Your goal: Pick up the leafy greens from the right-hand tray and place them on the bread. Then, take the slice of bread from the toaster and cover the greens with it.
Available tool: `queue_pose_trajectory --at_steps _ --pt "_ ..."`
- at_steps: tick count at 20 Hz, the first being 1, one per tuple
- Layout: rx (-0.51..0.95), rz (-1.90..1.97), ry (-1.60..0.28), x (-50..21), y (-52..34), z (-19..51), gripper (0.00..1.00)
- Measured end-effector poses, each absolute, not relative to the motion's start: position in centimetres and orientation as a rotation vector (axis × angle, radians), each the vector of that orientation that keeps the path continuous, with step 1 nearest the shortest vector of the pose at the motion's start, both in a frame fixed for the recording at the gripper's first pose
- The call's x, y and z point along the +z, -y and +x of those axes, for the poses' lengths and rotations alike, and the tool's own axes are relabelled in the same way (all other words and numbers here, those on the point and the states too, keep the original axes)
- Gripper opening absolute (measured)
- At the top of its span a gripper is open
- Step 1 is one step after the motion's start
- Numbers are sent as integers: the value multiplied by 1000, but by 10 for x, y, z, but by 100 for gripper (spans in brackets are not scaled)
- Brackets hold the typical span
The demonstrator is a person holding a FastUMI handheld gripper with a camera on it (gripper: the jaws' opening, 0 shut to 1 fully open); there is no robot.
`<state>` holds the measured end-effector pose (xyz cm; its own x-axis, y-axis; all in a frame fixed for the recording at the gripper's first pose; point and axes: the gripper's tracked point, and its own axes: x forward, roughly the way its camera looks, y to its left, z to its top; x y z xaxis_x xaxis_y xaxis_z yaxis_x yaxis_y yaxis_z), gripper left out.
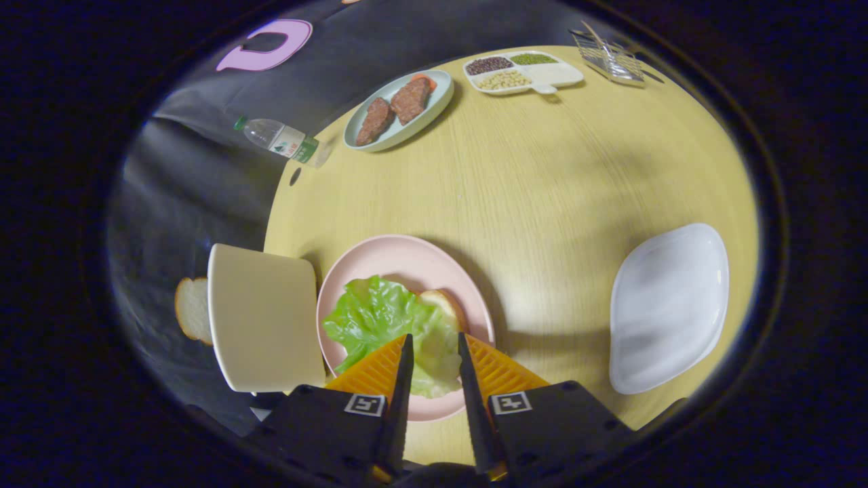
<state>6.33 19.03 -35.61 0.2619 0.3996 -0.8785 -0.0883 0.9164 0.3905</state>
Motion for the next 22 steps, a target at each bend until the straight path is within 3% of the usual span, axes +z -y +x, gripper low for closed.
queue_pose_trajectory --at_steps 6,13,22 --pt "304 292 -1123 -306 -188 84 99" --pt "375 251 -993 -217 -223 81 100" --pt "545 176 -907 -161 -351 45 100"
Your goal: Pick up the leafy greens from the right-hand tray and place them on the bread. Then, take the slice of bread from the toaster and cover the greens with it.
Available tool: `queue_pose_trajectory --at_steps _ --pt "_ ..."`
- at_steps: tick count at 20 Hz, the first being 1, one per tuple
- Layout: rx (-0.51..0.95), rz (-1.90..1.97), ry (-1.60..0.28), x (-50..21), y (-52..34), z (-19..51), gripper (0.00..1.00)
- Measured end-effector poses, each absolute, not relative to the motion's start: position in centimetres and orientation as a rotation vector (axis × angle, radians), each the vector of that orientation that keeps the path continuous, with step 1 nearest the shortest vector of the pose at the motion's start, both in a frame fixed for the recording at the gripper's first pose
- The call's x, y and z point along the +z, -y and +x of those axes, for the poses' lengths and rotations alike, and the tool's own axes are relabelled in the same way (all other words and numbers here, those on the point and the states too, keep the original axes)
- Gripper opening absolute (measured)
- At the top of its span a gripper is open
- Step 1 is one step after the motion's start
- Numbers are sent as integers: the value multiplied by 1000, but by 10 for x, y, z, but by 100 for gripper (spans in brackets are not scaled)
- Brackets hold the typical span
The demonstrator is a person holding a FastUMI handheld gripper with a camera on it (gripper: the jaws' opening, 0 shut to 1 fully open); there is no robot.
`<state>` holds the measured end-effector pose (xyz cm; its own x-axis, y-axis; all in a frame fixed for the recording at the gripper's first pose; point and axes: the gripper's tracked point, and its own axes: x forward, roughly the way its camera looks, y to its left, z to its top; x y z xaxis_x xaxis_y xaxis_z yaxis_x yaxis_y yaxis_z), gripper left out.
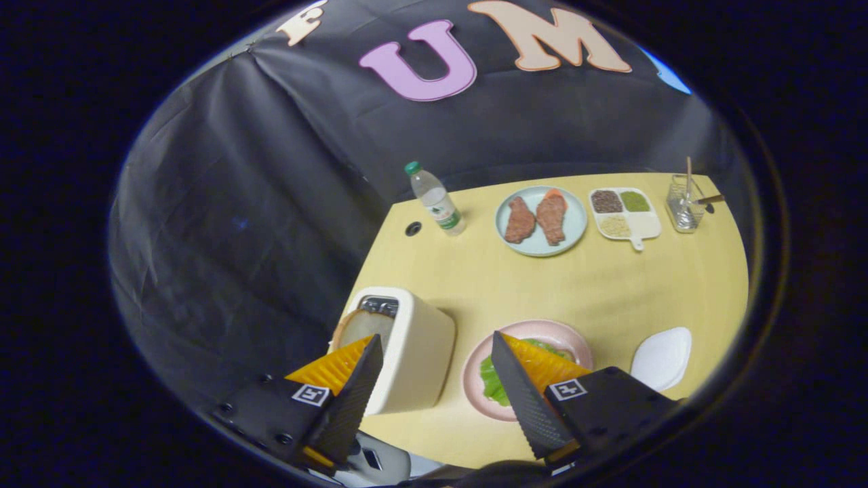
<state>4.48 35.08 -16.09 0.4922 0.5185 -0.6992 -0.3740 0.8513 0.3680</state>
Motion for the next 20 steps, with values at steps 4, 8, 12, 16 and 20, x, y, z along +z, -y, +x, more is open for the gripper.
queue_pose_trajectory --at_steps 4,8,12,16,20 --pt "549 181 -896 -163 -397 39 100" --pt "576 212 -913 -172 -444 31 100" --pt "594 183 -972 -194 -469 14 98" --pt "557 130 -992 -218 -468 18 87" --pt "552 88 -1033 -236 -465 12 65"
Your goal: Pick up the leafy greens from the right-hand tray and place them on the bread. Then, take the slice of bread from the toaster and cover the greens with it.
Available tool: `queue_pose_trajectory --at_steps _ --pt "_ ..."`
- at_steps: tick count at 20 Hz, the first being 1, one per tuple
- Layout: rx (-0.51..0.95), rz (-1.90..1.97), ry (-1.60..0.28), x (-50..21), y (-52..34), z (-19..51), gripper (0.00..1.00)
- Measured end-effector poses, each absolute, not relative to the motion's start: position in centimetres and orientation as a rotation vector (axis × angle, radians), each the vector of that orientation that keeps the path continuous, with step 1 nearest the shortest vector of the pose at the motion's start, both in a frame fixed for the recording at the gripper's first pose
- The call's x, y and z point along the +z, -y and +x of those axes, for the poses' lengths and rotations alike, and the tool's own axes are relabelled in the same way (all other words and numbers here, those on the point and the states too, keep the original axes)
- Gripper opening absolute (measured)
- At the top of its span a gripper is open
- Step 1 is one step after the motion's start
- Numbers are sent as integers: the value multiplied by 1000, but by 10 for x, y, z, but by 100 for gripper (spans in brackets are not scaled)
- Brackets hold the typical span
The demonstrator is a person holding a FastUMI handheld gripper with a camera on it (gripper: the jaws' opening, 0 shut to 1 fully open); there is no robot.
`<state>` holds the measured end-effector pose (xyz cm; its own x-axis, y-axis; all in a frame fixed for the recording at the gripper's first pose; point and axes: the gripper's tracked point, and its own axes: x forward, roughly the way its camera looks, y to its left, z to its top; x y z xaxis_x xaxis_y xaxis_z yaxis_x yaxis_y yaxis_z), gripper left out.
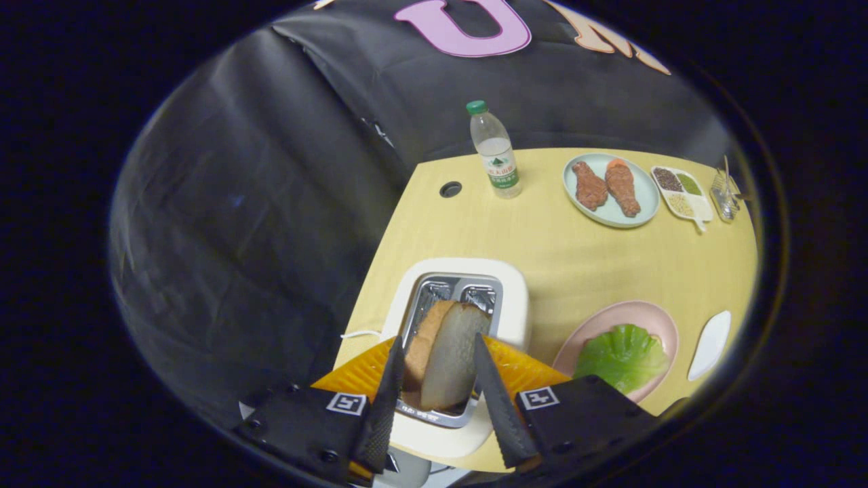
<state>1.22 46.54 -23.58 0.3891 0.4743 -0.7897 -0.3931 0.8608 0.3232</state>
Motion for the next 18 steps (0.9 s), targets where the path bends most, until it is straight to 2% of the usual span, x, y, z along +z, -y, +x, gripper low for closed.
queue_pose_trajectory --at_steps 4,11,18 --pt "553 57 -1055 -239 -457 10 40" --pt "573 31 -1075 -238 -446 9 17" --pt "640 140 -1032 -187 -437 11 17"
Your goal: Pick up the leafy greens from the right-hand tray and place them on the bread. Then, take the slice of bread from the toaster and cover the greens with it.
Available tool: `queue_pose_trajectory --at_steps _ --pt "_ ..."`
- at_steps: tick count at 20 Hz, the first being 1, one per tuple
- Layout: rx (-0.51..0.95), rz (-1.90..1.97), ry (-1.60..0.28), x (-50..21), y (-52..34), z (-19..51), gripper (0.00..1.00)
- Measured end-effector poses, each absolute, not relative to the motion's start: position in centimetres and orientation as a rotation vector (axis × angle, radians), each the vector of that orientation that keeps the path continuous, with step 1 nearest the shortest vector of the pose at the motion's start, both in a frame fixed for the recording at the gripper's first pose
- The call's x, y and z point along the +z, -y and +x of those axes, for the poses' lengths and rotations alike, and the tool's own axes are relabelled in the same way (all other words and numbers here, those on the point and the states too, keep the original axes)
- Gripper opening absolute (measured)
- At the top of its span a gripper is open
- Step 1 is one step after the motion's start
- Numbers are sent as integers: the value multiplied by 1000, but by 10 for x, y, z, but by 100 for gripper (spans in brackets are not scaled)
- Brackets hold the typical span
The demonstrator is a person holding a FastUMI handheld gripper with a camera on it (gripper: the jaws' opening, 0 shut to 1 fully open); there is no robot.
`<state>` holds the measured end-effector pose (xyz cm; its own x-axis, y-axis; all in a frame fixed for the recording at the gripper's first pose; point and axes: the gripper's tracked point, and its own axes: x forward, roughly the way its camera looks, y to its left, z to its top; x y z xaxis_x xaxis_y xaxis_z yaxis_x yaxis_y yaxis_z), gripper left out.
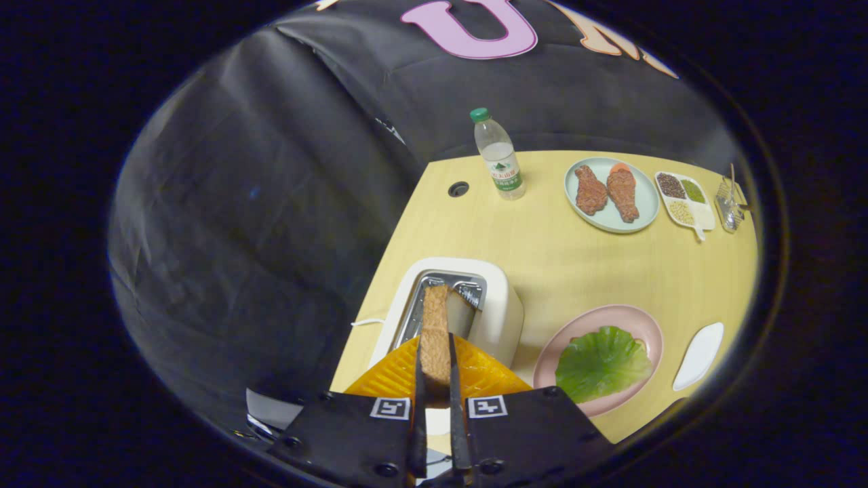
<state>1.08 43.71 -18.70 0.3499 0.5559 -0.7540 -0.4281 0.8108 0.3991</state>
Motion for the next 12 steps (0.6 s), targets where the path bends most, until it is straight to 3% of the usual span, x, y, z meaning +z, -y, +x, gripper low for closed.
queue_pose_trajectory --at_steps 6,12 --pt "622 270 -973 -139 -396 30 17" --pt "513 306 -980 -161 -325 49 17"
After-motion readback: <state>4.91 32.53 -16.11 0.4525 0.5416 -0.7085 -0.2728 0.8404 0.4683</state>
